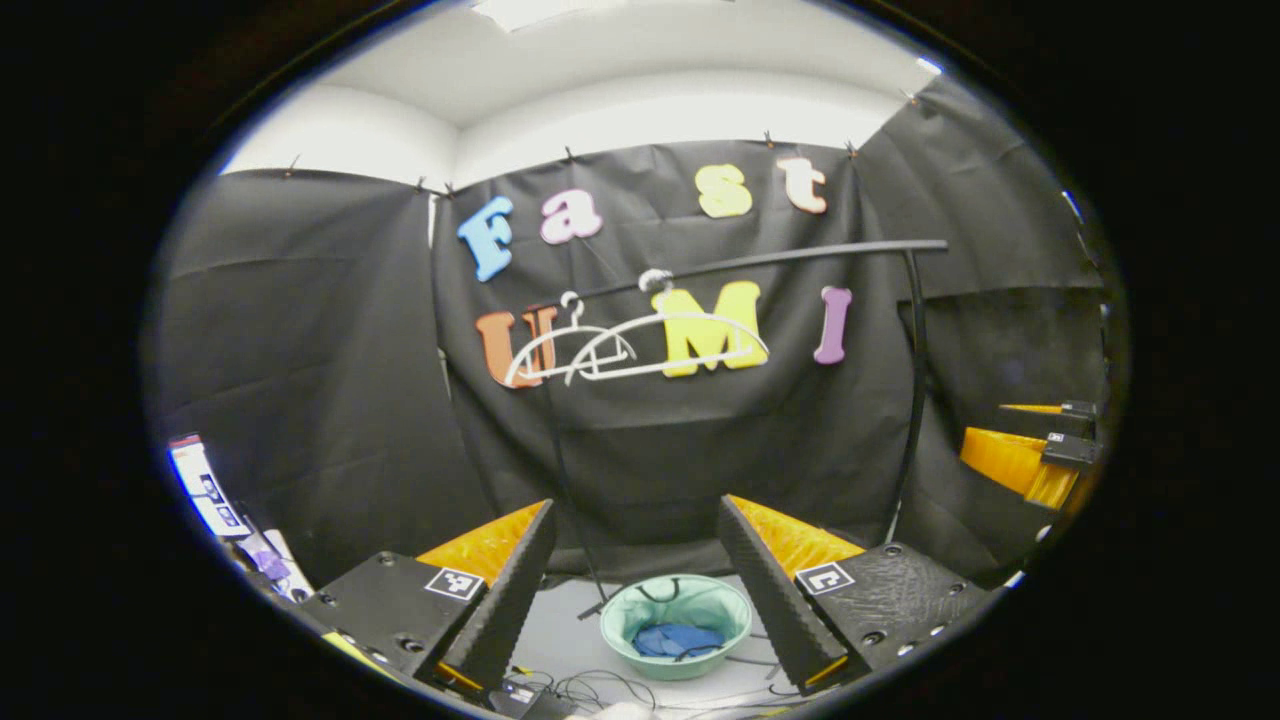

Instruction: Grasp the clothes on the hanger with both hands and then place them into the laundry hamper below.

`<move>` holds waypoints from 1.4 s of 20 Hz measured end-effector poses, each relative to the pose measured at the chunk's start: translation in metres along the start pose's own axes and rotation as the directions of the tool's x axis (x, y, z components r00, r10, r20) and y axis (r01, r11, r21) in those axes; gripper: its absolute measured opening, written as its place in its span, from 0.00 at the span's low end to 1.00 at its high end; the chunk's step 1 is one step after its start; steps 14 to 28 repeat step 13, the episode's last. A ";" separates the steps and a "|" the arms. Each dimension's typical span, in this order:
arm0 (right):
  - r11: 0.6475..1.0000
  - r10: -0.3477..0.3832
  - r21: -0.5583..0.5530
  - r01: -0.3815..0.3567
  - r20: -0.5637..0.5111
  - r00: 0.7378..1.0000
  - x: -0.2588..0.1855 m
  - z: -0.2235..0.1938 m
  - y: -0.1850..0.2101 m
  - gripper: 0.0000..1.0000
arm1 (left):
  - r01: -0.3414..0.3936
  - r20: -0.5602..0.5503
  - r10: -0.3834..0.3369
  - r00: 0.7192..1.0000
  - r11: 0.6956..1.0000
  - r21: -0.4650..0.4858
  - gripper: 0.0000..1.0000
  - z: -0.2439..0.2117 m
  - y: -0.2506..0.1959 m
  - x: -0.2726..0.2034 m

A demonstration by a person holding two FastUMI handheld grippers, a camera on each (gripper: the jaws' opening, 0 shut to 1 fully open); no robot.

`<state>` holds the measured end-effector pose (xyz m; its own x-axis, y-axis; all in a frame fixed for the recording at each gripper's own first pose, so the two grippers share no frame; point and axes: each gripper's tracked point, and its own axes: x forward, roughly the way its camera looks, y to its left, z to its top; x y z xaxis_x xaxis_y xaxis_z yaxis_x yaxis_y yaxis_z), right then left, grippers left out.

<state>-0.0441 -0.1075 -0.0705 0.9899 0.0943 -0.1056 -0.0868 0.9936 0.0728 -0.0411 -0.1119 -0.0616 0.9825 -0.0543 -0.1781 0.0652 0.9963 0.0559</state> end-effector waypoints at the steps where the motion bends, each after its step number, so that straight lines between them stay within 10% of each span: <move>1: 1.000 -0.003 0.013 0.003 0.009 1.000 -0.007 0.008 0.005 0.98 | -0.013 0.008 0.014 1.000 1.000 -0.014 0.97 0.004 0.011 -0.009; 28: 0.999 -0.033 0.025 0.030 0.107 0.994 -0.060 0.046 0.061 0.98 | -0.031 0.089 0.037 0.995 0.997 -0.072 0.99 0.030 0.066 -0.061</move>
